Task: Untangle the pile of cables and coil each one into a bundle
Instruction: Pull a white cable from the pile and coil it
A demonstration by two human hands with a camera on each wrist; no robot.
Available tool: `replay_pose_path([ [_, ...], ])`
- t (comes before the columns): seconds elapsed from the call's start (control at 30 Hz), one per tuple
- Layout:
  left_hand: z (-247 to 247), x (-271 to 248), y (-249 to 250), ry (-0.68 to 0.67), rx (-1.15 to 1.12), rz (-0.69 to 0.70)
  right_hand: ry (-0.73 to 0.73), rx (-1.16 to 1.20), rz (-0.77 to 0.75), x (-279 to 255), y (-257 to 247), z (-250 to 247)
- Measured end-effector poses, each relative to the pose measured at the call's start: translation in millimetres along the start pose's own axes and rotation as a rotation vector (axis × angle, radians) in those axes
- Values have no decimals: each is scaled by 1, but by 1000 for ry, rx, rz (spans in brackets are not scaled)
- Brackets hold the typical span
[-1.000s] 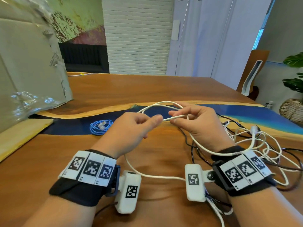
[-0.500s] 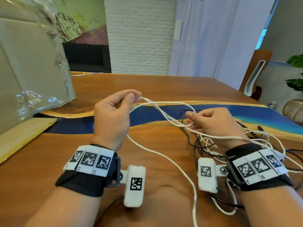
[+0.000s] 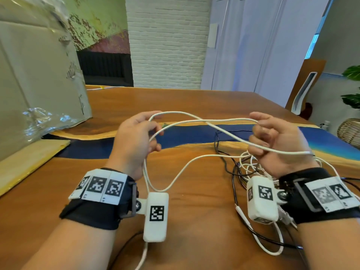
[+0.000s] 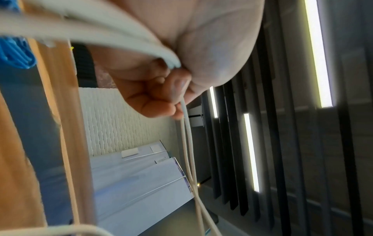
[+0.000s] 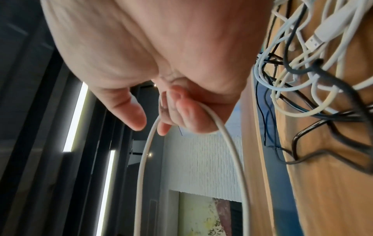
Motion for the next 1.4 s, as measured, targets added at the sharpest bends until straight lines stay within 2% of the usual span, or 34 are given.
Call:
replay_pose_path([
  [0.1, -6, 0, 2, 75, -110, -8, 17, 100, 74, 1, 1, -8],
  [0.2, -17, 1, 3, 189, 17, 43, 23, 151, 135, 3, 9, -7],
  [0.27, -29, 6, 1, 279, 18, 60, 65, 188, 152, 7, 11, -14],
  [0.37, -52, 13, -1, 433, 13, 99, 191, 94, 132, 10, 9, -34],
  [0.43, -60, 15, -2, 467, 39, 123, 259, 9, 101, 10, 6, -40],
  [0.6, -47, 13, 3, 335, 234, 219, 208, -3, 81, 4, 7, -20],
  [0.7, -39, 10, 4, 314, 239, 231, 146, -17, 90, 3, 8, -11],
  [0.87, -25, 3, 16, 262, 98, 337, 230, -426, -42, 2, -1, -2],
  [1.03, -10, -9, 38, 209, 13, 479, 162, -634, -60, 4, 7, 9],
  [1.1, -5, -9, 39, 160, 56, 497, 240, -621, -153, 4, 3, 5],
  [1.2, 5, -10, 34, 76, 119, 499, 395, -597, -377, -6, -17, -3],
  [1.23, 8, -11, 32, 50, 136, 499, 359, -615, -417, -10, -21, 1],
  [1.27, 12, -12, 31, 24, 151, 497, 255, -628, -416, -13, -20, 11],
  [1.3, 15, -13, 30, 6, 165, 493, 90, -621, -371, -16, -15, 24],
  [1.4, 19, -15, 27, -10, 190, 482, -515, -661, -111, -34, 23, 72],
])
Point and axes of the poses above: each hand's wrist, its own x-axis towards the middle knuckle, its own z-axis out of the palm, y = z × x, the point moved 7 cm from there along x, towards the middle knuckle, and after that the axes turned 9 degrees about z, right-handed, at the moved point
